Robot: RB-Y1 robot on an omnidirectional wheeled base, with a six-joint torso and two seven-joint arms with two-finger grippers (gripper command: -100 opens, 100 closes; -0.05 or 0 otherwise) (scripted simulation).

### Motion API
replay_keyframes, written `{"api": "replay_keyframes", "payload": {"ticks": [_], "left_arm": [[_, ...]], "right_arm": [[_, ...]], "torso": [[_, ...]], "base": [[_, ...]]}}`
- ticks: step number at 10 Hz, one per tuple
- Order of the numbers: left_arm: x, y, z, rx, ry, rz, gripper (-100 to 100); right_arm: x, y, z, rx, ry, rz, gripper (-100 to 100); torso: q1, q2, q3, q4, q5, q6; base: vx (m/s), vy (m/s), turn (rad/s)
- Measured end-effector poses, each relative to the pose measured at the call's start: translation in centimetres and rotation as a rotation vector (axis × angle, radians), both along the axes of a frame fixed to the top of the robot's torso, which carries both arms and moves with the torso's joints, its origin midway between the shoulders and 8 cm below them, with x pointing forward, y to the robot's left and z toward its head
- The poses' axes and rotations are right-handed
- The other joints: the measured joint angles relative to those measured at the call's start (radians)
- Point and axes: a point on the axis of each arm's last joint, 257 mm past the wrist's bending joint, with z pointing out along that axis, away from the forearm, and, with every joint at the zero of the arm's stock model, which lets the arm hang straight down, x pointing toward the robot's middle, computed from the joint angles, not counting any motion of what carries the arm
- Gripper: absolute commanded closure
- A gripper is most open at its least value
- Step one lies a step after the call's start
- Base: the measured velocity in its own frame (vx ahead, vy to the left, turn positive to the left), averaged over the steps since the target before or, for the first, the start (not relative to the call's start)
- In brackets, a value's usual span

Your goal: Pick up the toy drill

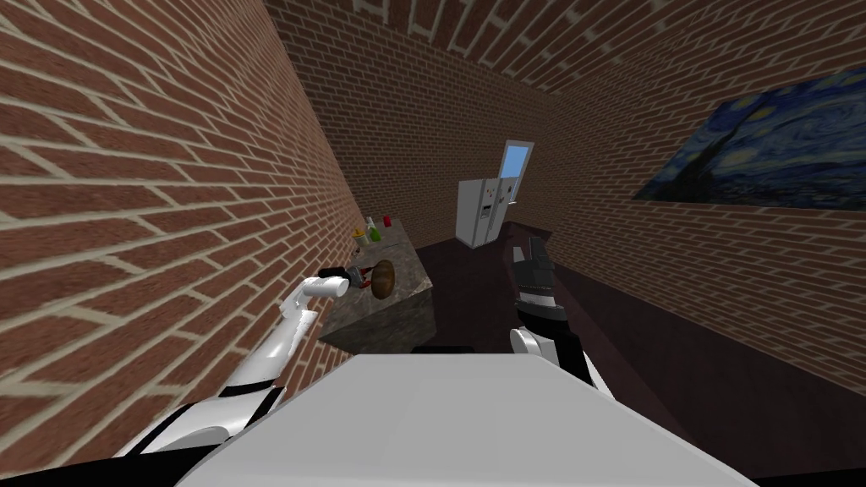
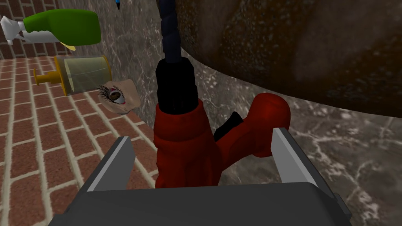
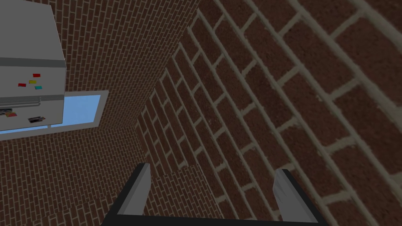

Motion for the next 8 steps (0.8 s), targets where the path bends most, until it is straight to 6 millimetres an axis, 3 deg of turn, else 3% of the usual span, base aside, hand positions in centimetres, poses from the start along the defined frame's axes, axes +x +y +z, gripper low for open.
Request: {"api": "replay_keyframes", "payload": {"ticks": [1, 3, 4, 6, 8], "left_arm": [[-0.1, 0.4, -0.5, -0.002, 0.011, 0.009, -100], [2.3, -0.9, -0.5, -0.012, -0.002, -0.024, -100], [2.3, -0.4, -1.1, -0.017, 0.010, -0.014, -100], [4.1, -1.6, -0.9, -0.022, -0.003, -0.045, -100], [4.3, -0.9, -1.8, -0.027, 0.016, -0.028, -100]], "right_arm": [[0.0, 0.0, 0.0, 0.000, 0.000, 0.000, 0], [0.0, 0.0, 0.0, 0.000, 0.000, 0.000, 0], [0.0, 0.0, 0.0, 0.000, 0.000, 0.000, 0], [0.0, 0.0, 0.0, 0.000, 0.000, 0.000, 0], [0.0, 0.0, 0.0, 0.000, 0.000, 0.000, 0]], "torso": [[0.000, -0.001, 0.000, 0.000, 0.000, 0.000], [-0.001, 0.002, 0.001, 0.000, 0.000, 0.000], [0.000, 0.001, 0.001, 0.000, 0.000, 0.000], [0.000, 0.002, 0.001, 0.001, 0.000, 0.001], [-0.001, 0.000, 0.000, 0.000, 0.000, 0.000]], "base": [[-0.051, -0.013, 0.012], [-0.048, -0.006, -0.004], [-0.061, 0.001, 0.019], [-0.046, -0.008, -0.001], [-0.026, -0.011, 0.003]]}}
